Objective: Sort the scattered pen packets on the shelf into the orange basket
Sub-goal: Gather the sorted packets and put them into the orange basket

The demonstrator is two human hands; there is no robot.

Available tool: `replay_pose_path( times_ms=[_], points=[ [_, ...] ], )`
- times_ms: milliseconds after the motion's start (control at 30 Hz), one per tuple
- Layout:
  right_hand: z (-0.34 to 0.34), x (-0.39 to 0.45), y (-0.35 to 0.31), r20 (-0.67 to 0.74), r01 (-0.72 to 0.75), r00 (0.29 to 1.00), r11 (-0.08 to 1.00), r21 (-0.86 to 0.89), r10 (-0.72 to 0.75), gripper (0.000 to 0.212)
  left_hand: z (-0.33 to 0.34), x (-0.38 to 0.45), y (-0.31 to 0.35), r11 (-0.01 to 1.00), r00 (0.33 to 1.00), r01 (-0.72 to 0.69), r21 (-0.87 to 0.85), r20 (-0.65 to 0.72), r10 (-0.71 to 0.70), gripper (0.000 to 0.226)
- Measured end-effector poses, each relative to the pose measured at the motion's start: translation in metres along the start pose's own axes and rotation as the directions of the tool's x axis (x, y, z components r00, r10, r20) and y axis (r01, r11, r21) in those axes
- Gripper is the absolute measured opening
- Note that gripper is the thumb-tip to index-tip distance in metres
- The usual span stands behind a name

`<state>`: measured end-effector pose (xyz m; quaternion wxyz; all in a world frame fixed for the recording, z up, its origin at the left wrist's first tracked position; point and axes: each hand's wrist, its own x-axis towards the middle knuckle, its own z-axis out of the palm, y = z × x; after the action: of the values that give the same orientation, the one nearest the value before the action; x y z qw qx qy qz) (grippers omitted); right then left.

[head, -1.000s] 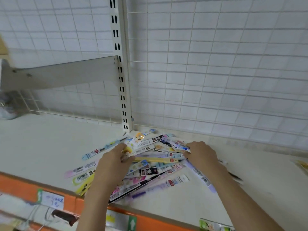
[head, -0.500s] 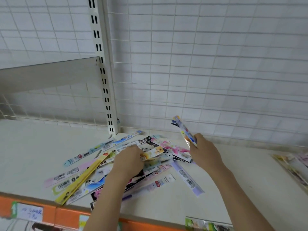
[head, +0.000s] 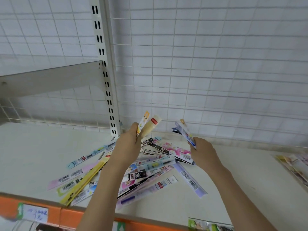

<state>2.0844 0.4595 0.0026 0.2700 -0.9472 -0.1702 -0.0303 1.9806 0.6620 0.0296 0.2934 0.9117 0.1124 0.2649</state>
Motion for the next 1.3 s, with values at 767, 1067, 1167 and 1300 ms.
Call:
replay_pose_path(
  times_ms=[767,1067,1167,1300],
  points=[
    [0.020,0.038,-0.020,0.186,0.101,0.981,0.950,-0.296,-0.046,0.035,-0.005,0.000,-0.049,0.918,0.938,0.330,0.221,0.032,-0.345,0.043],
    [0.026,0.051,-0.018,0.293,0.144,0.956,0.910,-0.389,-0.027,0.028,0.003,0.020,-0.062,0.878,0.921,0.286,0.385,0.141,-0.362,0.018],
    [0.021,0.054,-0.013,0.269,0.120,0.963,0.926,-0.358,-0.021,0.022,0.008,0.030,-0.071,0.848,0.900,0.270,0.457,0.194,-0.391,0.014],
    [0.011,0.060,-0.007,0.243,0.084,0.970,0.951,-0.299,-0.009,0.019,0.017,0.041,-0.077,0.843,0.878,0.246,0.478,0.258,-0.403,0.026]
  ],
)
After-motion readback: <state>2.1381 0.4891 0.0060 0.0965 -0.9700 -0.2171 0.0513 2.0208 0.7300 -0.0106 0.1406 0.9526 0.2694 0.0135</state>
